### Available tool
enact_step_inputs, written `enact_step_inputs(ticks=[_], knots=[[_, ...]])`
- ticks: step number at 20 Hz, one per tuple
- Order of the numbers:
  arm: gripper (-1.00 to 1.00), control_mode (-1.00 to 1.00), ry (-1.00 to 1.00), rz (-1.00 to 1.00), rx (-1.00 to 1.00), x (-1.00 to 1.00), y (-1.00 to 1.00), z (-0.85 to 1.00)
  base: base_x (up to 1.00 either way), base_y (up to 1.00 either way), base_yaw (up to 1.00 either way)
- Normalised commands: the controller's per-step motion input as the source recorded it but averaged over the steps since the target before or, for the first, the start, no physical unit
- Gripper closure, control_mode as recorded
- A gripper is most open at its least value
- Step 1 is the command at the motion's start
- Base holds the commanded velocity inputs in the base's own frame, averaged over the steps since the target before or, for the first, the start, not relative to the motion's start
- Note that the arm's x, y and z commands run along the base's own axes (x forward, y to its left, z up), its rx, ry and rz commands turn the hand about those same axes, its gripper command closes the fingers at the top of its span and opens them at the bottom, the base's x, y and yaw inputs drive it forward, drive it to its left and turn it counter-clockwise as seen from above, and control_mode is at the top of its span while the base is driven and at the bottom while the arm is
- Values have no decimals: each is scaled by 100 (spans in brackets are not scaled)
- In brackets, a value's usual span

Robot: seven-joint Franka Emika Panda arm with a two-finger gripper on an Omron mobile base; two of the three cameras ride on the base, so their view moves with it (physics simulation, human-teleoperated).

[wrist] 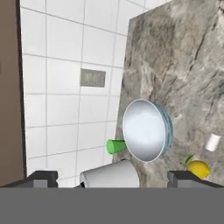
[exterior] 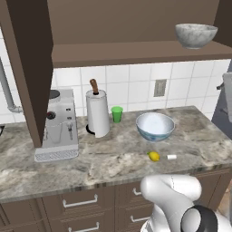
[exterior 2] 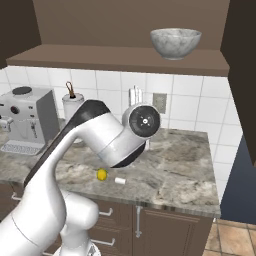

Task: Pick both bowls and place them on the counter. Then place the lemon in one bowl and place the marshmallow in the other bowl.

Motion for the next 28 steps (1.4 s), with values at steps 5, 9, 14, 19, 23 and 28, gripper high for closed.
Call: enact_step_inputs(ticks=[5, 9, 14, 19, 23, 28], knots=[[-100, -100, -4, -6, 0, -5, -6, 72, 0, 0, 0], [-100, -100, 0, -2, 1, 0, -3, 71, 0, 0, 0], [-100, -100, 1, 0, 3, 11, -2, 65, 0, 0, 0], [-100, -100, 5, 0, 10, 38, -2, 50, 0, 0, 0], [-100, -100, 11, 0, 13, 52, 0, 45, 0, 0, 0], [-100, -100, 9, 0, 16, 60, -3, 38, 0, 0, 0]])
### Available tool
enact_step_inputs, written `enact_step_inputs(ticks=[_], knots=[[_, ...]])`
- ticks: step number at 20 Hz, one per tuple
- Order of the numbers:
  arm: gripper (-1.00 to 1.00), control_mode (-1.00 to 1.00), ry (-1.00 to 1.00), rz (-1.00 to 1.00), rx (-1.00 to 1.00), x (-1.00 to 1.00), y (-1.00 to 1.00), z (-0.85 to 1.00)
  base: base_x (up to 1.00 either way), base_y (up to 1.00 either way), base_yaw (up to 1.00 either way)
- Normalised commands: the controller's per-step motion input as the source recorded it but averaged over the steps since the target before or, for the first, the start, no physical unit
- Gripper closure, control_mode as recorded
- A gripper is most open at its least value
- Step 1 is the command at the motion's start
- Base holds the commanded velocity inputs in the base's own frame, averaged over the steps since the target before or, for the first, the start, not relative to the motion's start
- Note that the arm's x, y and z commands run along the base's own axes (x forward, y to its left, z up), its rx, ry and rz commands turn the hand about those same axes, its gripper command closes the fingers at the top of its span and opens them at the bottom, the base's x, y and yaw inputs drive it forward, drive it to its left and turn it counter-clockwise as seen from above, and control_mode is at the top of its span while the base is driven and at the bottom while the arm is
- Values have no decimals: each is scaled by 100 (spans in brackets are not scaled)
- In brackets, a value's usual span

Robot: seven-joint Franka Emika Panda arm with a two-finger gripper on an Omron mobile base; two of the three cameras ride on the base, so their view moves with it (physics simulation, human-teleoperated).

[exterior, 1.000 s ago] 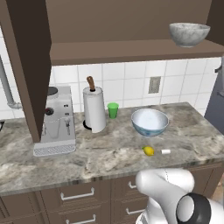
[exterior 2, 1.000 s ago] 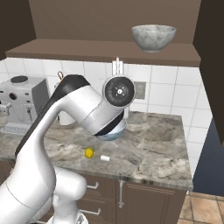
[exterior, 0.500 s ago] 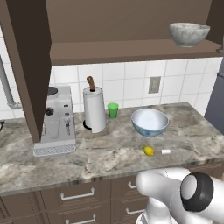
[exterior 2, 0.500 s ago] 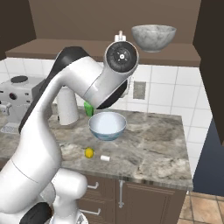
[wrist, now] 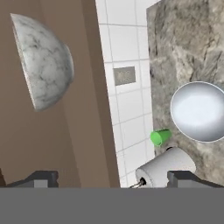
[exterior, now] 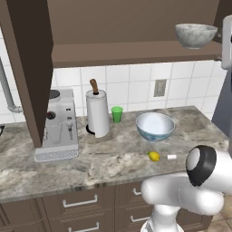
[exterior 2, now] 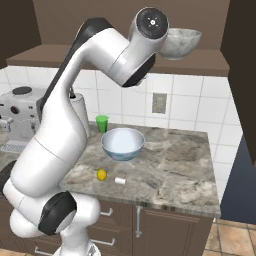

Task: Pick both bowls and place them on the counter. Then place the lemon in one bowl and place the marshmallow in the other bowl.

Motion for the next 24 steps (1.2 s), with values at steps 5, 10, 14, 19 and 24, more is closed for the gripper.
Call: enact_step_inputs(ticks=[5, 10, 14, 19, 24], knots=[[-100, -100, 0, 0, 9, 50, -26, 11, 0, 0, 0], [-100, -100, 0, 0, 0, 45, -29, 0, 0, 0, 0], [-100, -100, -4, 0, 0, 40, -12, 8, 0, 0, 0], [-100, -100, 0, 2, 3, 41, -21, 8, 0, 0, 0], [-100, -100, 4, 3, 0, 13, -7, -12, 0, 0, 0]])
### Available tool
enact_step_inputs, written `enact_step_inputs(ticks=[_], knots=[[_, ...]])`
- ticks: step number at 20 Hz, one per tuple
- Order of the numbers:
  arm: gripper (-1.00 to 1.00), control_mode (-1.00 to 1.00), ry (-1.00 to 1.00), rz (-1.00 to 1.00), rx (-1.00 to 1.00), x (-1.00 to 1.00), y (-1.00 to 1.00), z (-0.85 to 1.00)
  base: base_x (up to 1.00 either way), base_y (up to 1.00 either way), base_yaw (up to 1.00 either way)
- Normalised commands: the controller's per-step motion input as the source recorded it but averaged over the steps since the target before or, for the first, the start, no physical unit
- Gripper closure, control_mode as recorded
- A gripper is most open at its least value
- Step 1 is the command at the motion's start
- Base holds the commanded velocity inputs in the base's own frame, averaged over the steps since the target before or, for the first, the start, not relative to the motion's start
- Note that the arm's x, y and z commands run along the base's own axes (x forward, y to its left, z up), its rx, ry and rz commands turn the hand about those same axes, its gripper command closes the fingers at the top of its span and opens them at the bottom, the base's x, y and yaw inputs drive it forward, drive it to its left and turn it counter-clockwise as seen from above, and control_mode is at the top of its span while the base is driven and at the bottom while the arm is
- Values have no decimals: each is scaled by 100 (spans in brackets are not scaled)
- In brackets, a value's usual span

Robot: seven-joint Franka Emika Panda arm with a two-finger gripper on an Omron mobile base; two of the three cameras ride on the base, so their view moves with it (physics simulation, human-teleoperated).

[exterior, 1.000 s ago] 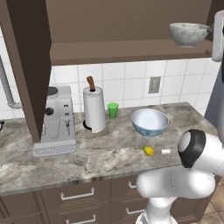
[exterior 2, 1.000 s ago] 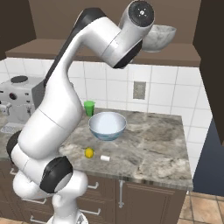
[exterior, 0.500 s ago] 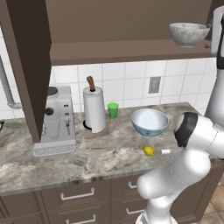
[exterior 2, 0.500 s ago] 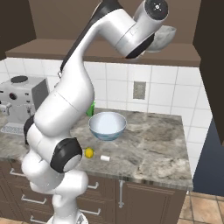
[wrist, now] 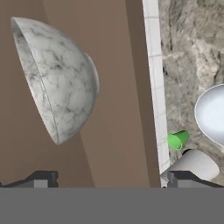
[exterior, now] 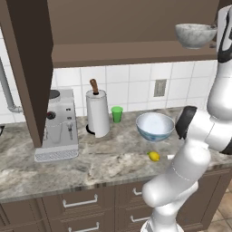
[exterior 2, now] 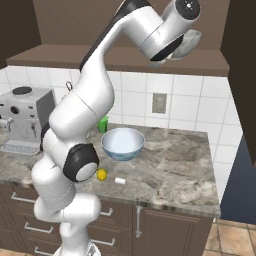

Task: Pick both bowls and place them on the counter. Then place the lemon in one bowl and place the marshmallow in the other bowl.

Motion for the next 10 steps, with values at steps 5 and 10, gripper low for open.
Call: enact_step_inputs(ticks=[5, 10], knots=[[-100, -100, -3, 5, 0, 12, -10, 4, 0, 0, 0], [-100, -100, -2, 2, 0, 23, -5, 0, 0, 0, 0]])
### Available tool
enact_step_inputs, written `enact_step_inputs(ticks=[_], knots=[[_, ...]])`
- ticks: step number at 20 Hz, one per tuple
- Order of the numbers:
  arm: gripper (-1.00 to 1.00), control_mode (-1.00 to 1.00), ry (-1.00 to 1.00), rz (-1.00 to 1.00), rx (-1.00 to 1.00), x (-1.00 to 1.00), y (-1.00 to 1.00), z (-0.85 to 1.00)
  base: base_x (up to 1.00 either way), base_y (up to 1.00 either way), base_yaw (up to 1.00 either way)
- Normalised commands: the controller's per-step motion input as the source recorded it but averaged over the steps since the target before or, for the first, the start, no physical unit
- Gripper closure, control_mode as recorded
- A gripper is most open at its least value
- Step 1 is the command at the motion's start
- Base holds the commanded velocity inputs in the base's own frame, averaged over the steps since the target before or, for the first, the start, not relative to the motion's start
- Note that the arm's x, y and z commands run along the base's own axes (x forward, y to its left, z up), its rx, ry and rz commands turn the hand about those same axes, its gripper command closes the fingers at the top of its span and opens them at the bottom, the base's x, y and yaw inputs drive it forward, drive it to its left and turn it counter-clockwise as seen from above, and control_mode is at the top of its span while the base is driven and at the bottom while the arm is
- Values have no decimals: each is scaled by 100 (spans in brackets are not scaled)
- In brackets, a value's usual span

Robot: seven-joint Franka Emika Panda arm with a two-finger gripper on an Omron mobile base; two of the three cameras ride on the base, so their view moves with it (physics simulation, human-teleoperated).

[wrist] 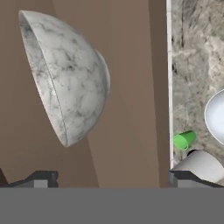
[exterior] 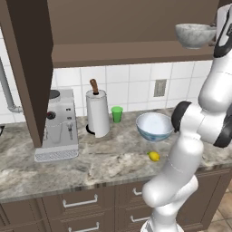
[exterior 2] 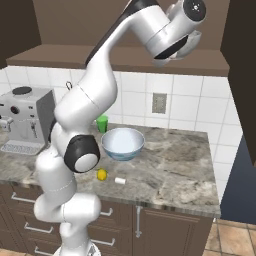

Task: Pick both bowls and place them on the counter. Then place the lemon in one bowl and place the marshmallow in the other bowl.

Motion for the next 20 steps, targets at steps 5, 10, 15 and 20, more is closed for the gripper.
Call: enact_step_inputs(ticks=[5, 10, 15, 20], knots=[[-100, -100, 0, 1, 0, 38, -13, -1, 0, 0, 0], [-100, -100, 0, 3, 0, 38, -13, 9, 0, 0, 0], [-100, -100, 7, 5, 0, 37, -15, 10, 0, 0, 0], [-100, -100, 15, 5, 0, 39, -22, 14, 0, 0, 0]])
